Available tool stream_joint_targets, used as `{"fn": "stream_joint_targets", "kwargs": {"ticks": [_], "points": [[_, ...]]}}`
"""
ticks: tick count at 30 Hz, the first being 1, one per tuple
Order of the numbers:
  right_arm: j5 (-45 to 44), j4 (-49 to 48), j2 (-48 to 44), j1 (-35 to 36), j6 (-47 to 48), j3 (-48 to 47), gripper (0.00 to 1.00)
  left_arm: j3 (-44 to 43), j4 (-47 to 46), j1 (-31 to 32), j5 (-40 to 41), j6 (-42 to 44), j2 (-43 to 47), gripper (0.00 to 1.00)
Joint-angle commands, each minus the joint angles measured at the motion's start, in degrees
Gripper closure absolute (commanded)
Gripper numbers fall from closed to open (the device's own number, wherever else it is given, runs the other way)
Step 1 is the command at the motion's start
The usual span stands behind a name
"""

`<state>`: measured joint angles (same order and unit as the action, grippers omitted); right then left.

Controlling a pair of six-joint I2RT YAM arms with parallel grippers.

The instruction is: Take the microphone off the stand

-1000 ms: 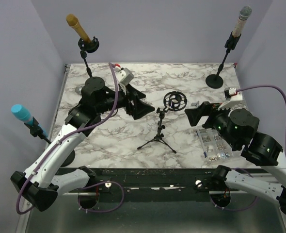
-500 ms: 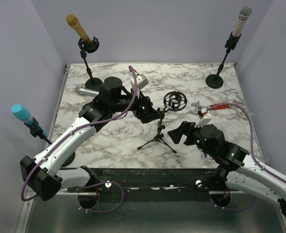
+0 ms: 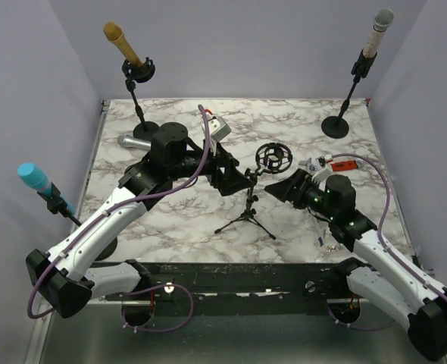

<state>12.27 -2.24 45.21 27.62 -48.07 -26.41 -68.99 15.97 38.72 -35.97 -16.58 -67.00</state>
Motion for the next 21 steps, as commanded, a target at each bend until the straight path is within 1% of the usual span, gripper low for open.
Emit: {"fn": "stream_joint_targets", "kwargs": {"ticks": [1,4,6,7,10,14,15,18,21], "points": [[22.5,-10.9,6.2,-6.1,-4.3,1.8,0.1,0.1,-1.1,0.5,1.3,0.1,1.4,0.08],[24.4,-12.1,9.1,-6.5,-7.2,1.6,0.14,-0.1,-1.1,0.6,1.0,-0.2,0.9,0.08],[24.6,-12.0,11.3,-6.7,-11.2,1.3,0.24,-0.1,-1.2,0.7,0.7,-0.4,0.8,0.08],[24.4,-11.7,12.5,-6.9,-13.5,1.4,0.26,0.0,-1.2,0.8,0.6,-0.5,0.7,0.08],[22.5,-11.3,15.1,-7.0,-21.1,1.8,0.26,0.1,-1.5,0.9,0.7,-0.7,0.7,0.08],[16.5,-4.9,16.2,-7.0,-27.6,0.3,0.29,0.1,-1.5,1.0,0.9,-0.8,0.8,0.08],[14.9,-3.1,16.0,-7.0,-28.7,-0.2,0.31,0.1,-1.5,1.1,0.9,-0.8,0.8,0.08],[12.8,-0.5,15.5,-7.0,-31.9,-1.8,0.41,0.0,-1.3,1.1,1.3,-0.9,0.8,0.08],[10.1,4.8,15.0,-6.9,-34.1,-4.6,0.42,-0.1,-0.9,1.2,2.2,-1.0,0.8,0.08]]}}
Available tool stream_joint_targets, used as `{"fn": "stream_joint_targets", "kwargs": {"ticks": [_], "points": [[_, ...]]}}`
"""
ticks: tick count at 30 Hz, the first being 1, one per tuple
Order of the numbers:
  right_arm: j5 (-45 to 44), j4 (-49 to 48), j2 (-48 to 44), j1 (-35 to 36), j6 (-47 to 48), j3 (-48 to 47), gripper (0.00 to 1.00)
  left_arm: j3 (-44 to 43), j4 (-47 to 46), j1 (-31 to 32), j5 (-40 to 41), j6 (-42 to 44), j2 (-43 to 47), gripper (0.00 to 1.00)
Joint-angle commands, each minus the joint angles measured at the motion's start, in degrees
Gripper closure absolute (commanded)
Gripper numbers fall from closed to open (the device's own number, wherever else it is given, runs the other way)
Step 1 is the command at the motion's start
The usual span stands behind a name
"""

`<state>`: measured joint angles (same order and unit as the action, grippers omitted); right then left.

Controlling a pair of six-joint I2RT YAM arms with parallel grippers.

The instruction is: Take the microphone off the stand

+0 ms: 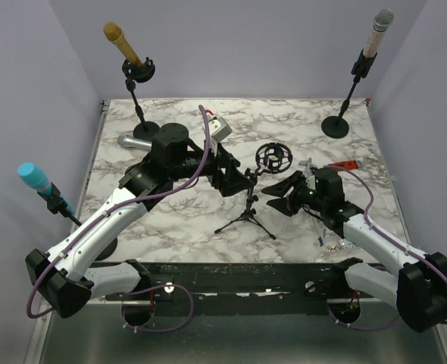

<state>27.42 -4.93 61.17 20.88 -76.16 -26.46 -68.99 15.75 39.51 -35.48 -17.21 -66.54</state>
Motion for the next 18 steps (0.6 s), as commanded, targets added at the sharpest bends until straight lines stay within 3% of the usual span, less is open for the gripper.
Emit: {"fn": "stream_joint_targets", "kwargs": {"ticks": [1,6,18], "points": [[-5.9,9.0,-1.1,-0.1,-6.3,-5.3,0.41,-0.2,-0.5,0.4,2.0,-0.5,0.2,0.08],[-6.7,12.9,0.3,1.7,-7.8,-8.3,0.37,-0.5,0.1,0.3,2.7,-0.6,0.2,0.08],[-15.7,16.7,1.6,10.1,-13.2,-11.1,0.4,0.3,0.0,0.4,7.4,-1.1,2.6,0.08]]}}
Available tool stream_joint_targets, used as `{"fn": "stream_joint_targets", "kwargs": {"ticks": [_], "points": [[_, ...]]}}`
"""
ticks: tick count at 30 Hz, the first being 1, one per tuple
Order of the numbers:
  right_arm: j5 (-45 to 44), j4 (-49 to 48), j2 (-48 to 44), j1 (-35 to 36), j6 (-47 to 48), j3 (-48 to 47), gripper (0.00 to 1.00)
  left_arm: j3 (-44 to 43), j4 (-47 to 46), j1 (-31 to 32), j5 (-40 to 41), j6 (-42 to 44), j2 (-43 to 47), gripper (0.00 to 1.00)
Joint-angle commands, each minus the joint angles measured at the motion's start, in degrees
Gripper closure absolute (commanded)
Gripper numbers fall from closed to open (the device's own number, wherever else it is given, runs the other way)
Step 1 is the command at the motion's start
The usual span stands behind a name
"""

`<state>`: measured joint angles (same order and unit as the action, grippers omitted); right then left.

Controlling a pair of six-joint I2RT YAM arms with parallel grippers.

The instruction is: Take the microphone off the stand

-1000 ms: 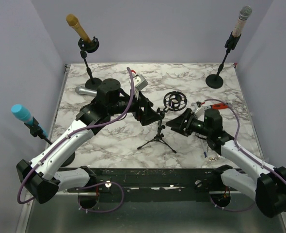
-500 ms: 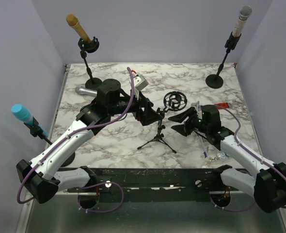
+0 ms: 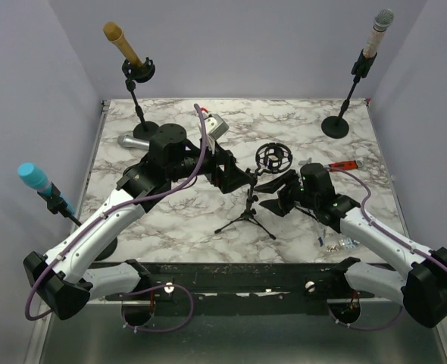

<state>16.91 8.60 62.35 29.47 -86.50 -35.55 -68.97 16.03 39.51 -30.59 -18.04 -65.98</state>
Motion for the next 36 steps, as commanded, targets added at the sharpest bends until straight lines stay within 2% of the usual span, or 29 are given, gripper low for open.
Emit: {"fn": "stream_joint_targets", "kwargs": {"ticks": [1,5,14,21,24,31,34,36], "points": [[-5.7,3.2,0.6,2.0,-3.3,-2.0,0.41,0.3,-0.3,0.3,2.4,-0.2,2.0,0.08],[-7.3,3.5,1.5,3.9,-4.5,-2.6,0.42,0.3,-0.2,0.4,2.4,-0.3,2.0,0.08],[-11.7,5.0,2.0,7.0,-6.1,-4.0,0.53,0.2,-0.1,0.4,2.7,-0.4,2.1,0.08],[-14.3,6.3,2.8,8.9,-6.3,-5.2,0.54,0.3,-0.2,0.3,2.6,-0.6,2.1,0.08],[-15.4,6.3,2.8,9.2,-6.1,-4.8,0.61,0.3,-0.2,0.3,2.5,-0.6,2.0,0.08],[-16.6,6.9,3.7,9.3,-5.0,-4.9,0.62,0.4,-0.3,0.4,2.6,-0.7,2.2,0.08],[-16.6,7.0,4.2,9.4,-4.3,-5.4,0.76,0.4,-0.3,0.4,2.5,-0.7,2.1,0.08],[-16.6,6.8,4.3,9.5,-4.2,-5.4,0.82,0.4,-0.2,0.3,2.6,-0.7,2.1,0.08]]}}
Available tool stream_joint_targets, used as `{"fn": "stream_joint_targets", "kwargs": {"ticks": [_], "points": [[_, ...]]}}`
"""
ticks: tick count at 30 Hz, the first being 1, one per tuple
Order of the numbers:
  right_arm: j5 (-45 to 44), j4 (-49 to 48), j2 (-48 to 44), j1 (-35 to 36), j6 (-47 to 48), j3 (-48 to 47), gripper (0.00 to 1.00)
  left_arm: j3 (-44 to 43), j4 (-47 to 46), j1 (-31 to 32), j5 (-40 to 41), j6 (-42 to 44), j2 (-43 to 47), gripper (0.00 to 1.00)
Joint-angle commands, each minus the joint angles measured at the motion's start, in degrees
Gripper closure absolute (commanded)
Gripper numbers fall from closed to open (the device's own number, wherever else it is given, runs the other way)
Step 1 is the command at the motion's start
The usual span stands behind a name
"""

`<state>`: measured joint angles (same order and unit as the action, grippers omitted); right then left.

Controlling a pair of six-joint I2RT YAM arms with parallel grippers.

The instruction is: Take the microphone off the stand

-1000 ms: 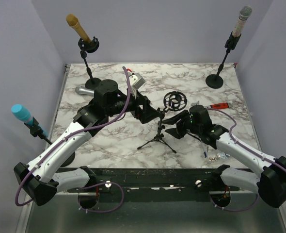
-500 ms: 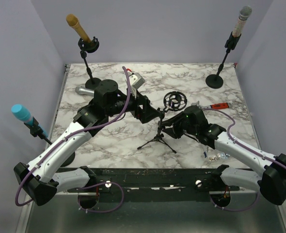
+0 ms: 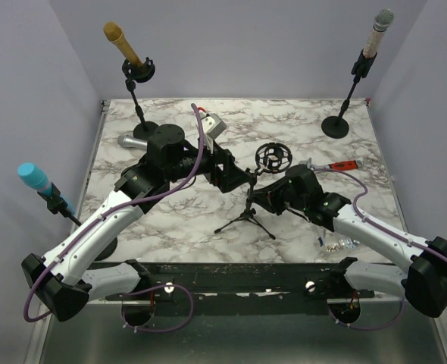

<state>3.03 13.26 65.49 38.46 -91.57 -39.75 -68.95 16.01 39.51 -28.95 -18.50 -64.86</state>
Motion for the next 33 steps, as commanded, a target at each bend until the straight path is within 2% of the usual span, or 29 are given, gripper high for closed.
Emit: {"fn": "stream_joint_targets", "kwargs": {"ticks": [1,3,7,9,13,18,21,23,26,29,31,33], "points": [[-2.7,2.0,1.0,0.6,0.8,-1.1,0.89,0.3,-0.3,0.3,1.0,-0.2,1.0,0.08],[-4.3,1.6,0.9,0.7,0.9,-0.8,0.99,0.4,-0.3,0.4,1.0,-0.2,0.9,0.08],[-5.3,-1.3,-0.2,1.0,3.1,1.0,0.99,0.4,-0.2,0.3,1.1,-0.2,0.7,0.08],[-5.4,-6.2,-1.3,1.1,4.2,4.0,0.99,0.4,-0.3,0.4,1.0,-0.2,0.7,0.08],[-6.9,-28.2,-5.5,1.4,9.0,15.9,0.99,0.6,-0.4,0.3,1.3,-0.3,1.0,0.08],[-9.6,-62.0,-5.9,1.5,14.9,32.8,1.0,0.9,-0.9,0.4,1.5,-0.3,1.9,0.08],[-9.7,-78.4,-0.6,1.5,17.2,38.5,0.99,1.4,-1.4,0.3,1.9,-0.2,2.1,0.08],[-7.6,-85.1,4.6,1.5,20.8,38.8,0.99,1.4,-1.4,0.4,1.9,0.0,1.9,0.09],[-4.1,-99.1,15.9,1.4,23.3,39.0,0.99,1.4,-1.4,0.3,2.0,0.0,1.7,0.09],[-1.5,-115.5,29.2,1.5,20.8,38.9,1.0,1.4,-1.4,0.3,2.1,0.0,1.4,0.09],[1.6,-115.6,35.0,1.7,20.8,35.7,0.99,1.4,-1.3,0.3,2.1,0.0,1.4,0.09],[0.1,-115.5,33.5,1.7,23.0,35.9,0.99,1.5,-1.3,0.4,2.1,0.2,1.3,0.09]]}}
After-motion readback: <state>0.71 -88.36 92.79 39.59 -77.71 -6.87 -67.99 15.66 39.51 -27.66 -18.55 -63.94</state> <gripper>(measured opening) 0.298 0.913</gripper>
